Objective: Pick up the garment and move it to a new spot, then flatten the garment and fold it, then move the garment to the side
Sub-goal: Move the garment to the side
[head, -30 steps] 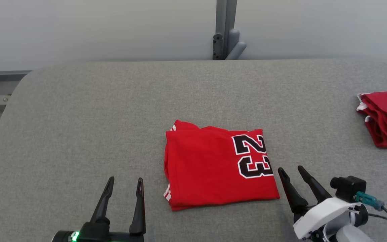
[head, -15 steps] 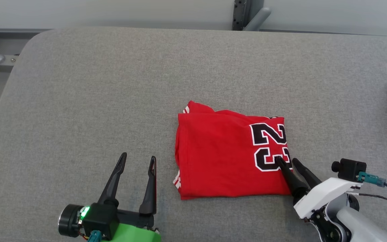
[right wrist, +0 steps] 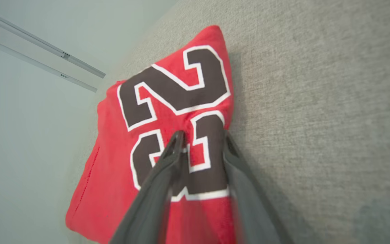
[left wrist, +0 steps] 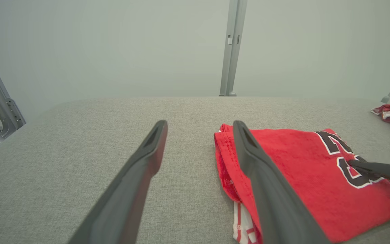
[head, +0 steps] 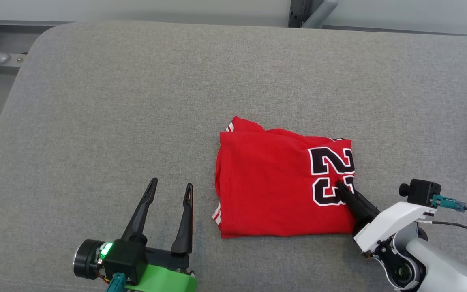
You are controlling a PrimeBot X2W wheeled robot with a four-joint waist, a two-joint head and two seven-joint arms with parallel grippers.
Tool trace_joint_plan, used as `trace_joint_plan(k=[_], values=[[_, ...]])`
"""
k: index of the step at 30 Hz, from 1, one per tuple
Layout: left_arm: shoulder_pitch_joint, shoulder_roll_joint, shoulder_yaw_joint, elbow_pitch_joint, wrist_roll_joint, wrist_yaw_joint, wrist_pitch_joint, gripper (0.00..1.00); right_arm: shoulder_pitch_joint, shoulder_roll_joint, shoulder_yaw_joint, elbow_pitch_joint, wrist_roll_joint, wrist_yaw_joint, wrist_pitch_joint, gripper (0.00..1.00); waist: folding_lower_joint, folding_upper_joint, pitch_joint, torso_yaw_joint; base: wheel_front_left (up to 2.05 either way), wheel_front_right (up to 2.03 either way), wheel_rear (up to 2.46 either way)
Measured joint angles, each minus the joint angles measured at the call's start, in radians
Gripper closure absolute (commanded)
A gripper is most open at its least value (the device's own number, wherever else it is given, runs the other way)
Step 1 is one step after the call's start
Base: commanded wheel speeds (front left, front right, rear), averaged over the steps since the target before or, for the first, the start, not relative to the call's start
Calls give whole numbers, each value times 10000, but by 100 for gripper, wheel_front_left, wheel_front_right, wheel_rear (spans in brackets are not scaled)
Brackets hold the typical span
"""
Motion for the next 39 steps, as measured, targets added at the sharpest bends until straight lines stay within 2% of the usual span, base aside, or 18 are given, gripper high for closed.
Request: trace_joint_plan(k=[8, 19, 27, 39], values=[[22, 0, -23, -12, 0, -2, 0, 0, -138, -213, -213, -123, -211, 0, 4, 100, 0, 0, -159, -94, 0, 0, 0], [117, 0, 196, -376, 15, -36, 0, 0, -123, -412, -313, 21, -1469, 0, 4, 100, 0, 0, -274, -723, 0, 0, 0], [70, -2, 522, -449, 297, -263, 0, 0, -256, -86, -690, -251, -2213, 0, 4, 100, 0, 0, -45, -1687, 0, 0, 0], [-270, 29, 997, -466, 846, -754, 0, 0, -305, 571, -1313, -313, -3262, 0, 4, 100, 0, 0, 466, -3600, 0, 0, 0]])
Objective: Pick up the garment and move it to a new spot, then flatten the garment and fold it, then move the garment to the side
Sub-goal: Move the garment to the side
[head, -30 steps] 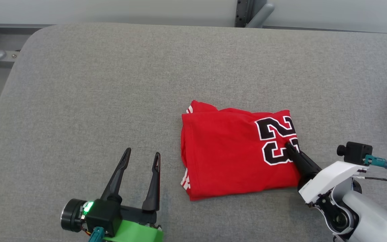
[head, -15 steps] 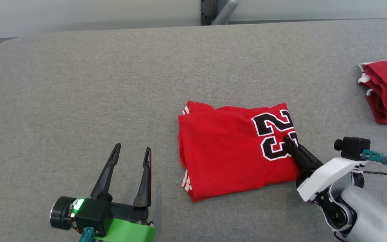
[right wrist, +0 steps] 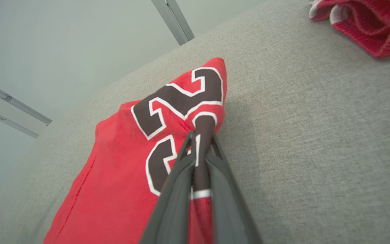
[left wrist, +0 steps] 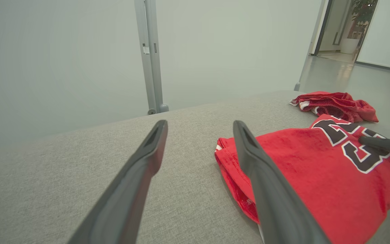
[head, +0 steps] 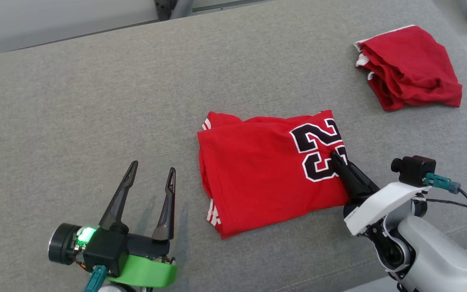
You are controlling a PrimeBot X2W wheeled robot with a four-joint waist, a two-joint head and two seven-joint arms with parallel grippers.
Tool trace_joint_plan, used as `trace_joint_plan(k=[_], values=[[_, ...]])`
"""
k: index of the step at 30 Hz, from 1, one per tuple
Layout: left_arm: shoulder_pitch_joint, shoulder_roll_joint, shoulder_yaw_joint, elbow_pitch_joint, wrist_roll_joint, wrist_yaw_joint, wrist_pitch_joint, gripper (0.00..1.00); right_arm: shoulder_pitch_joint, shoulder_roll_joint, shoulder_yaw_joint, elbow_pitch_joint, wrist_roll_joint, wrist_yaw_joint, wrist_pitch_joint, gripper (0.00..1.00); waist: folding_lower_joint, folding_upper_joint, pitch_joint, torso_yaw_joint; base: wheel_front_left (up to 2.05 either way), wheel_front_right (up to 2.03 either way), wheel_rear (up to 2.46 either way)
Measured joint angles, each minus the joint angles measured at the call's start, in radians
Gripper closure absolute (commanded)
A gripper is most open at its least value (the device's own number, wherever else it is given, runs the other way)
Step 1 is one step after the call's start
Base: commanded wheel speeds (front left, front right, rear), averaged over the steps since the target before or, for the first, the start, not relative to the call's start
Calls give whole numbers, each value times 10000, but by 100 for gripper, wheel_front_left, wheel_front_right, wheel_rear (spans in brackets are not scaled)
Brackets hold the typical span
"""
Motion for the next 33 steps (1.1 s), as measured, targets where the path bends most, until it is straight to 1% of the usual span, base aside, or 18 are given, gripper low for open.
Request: trace_joint_plan(k=[5, 8, 12, 18, 24, 33], values=[[-90, 69, 52, -2, 115, -127, 0, 0, -111, 184, -144, -100, -221, 0, 2, 100, 0, 0, 248, -750, 0, 0, 0], [-238, 69, 50, 6, 117, -171, 0, 0, -267, 192, -288, -88, -270, 0, 0, 100, 0, 0, 459, -1054, 0, 0, 0], [-415, 94, 81, -4, 163, -236, 0, 0, -798, 219, -631, -19, -443, 0, 2, 100, 0, 0, 825, -1210, 0, 0, 0], [-815, 391, 219, -58, 328, -257, 0, 0, -2315, 138, -844, 176, -1037, 0, 2, 100, 0, 0, 1504, -1230, 0, 0, 0], [-1535, 690, 796, -337, 405, -65, 2, 0, -3764, -399, -1058, 316, -1344, 0, 2, 100, 0, 0, 2285, -1227, 0, 0, 0], [-2034, 959, 995, -523, 428, -38, 0, 0, -4823, -1783, -1873, 642, -1528, 0, 2, 100, 1, 0, 3333, -1303, 0, 0, 0]])
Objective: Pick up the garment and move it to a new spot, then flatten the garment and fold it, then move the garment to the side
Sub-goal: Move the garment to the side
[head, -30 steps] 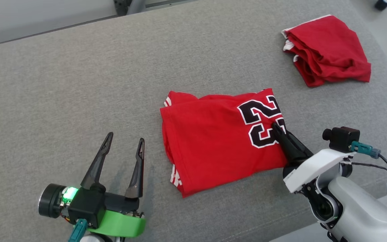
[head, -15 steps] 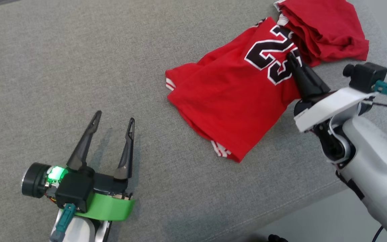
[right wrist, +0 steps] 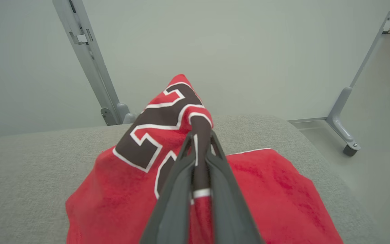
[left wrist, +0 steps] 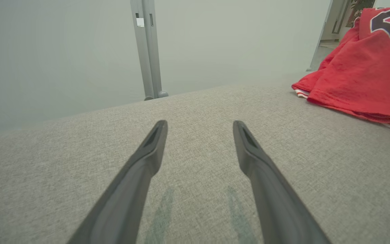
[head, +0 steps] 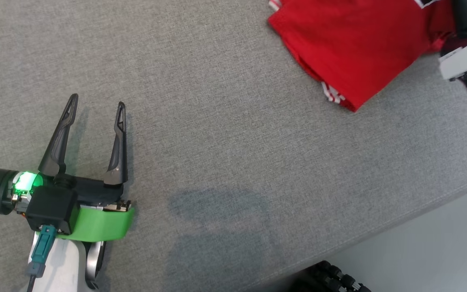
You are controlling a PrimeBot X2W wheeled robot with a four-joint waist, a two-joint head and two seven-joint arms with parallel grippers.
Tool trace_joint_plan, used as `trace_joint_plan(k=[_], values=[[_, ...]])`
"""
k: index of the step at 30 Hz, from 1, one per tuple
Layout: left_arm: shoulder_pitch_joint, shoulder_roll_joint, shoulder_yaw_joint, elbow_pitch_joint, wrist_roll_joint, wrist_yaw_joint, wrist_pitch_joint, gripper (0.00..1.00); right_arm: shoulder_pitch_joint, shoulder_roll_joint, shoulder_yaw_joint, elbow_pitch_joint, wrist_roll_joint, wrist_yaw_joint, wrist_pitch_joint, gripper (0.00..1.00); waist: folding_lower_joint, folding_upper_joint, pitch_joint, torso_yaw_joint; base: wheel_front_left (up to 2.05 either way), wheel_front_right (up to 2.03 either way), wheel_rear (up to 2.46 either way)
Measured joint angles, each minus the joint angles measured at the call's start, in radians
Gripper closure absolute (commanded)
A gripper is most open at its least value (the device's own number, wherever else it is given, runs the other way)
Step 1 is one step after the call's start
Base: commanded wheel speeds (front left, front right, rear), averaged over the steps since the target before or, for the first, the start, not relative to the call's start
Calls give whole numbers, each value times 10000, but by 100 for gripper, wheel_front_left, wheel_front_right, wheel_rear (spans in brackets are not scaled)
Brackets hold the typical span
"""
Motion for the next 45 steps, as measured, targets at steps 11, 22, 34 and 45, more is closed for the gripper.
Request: trace_joint_plan(k=[11, 22, 34, 45], values=[[-5, 86, -242, 88, 0, -31, 0, 0, -665, -970, -224, 930, 729, 2, 182, 100, 0, 0, 161, -242, 0, 0, 0], [-306, 228, -403, 242, -81, -121, 0, 0, -1602, -1200, -286, 3703, -311, 4, 56, 0, 0, 0, 403, 273, 0, 0, 0], [-433, 19, -360, 378, -190, -115, -15, 0, -241, 871, -4521, 1202, -4813, 8, 0, 0, 0, 0, 444, 850, 0, 0, 0], [-98, -606, -219, 1457, -575, 153, -13, 0, 2425, 2771, -3912, -1519, -6009, 6, -2, 0, -1, 0, -679, 1204, 0, 0, 0]])
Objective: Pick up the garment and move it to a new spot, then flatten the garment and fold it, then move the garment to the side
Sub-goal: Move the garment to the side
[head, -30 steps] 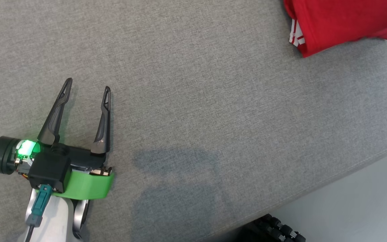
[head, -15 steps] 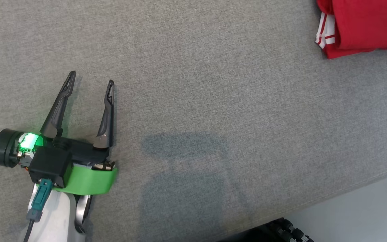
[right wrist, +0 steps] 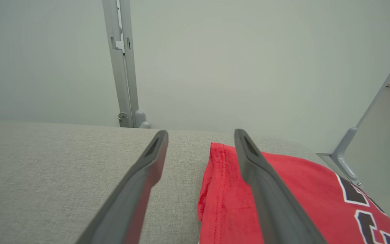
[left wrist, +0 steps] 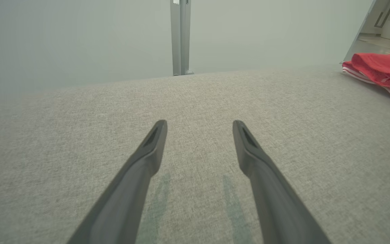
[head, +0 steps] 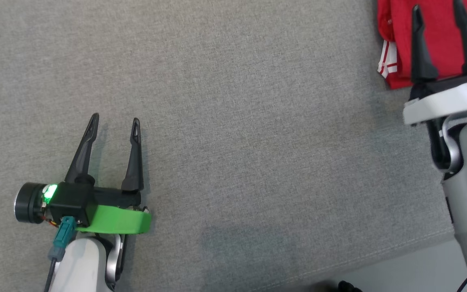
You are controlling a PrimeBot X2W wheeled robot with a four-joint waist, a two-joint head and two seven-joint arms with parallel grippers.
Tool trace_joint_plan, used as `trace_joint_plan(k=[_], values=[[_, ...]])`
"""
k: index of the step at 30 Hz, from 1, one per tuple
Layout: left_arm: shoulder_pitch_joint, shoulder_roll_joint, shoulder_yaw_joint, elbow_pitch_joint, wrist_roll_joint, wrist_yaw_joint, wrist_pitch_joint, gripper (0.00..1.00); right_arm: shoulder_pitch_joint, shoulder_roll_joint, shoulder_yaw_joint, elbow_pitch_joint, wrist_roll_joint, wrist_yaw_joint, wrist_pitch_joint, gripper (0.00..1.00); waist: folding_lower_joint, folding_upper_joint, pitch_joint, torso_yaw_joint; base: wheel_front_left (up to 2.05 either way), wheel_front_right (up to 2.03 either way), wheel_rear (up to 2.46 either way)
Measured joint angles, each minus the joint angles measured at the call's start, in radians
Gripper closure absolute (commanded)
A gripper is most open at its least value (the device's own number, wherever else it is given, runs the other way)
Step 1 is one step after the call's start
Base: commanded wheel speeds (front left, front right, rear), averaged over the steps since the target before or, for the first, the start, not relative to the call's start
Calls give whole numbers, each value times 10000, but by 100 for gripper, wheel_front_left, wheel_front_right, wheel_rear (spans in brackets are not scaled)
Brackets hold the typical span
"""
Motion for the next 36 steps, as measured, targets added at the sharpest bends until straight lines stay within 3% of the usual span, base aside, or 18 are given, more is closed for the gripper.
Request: trace_joint_plan(k=[6, 12, 22, 36], values=[[374, -291, 320, 1143, -786, 399, 0, 0, 1381, 872, 397, -1087, -174, 2, 0, 0, 0, 0, -846, 312, 0, 0, 0], [709, -359, 568, 811, -1523, 702, 0, 0, 3091, 1569, 336, -1427, -405, 0, 0, 0, 0, 0, -1789, 666, 0, 0, 0], [2174, -368, 255, 278, -1189, 1223, 0, 0, 5508, 1875, -242, -2316, -1657, 0, 2, 0, -1, 0, -3610, 1174, 0, 0, 0], [3821, -378, 84, 305, -1275, 1051, 0, 0, 7830, 2328, -245, -3250, -1797, 0, 0, 0, -1, 0, -5375, 1824, 0, 0, 0]])
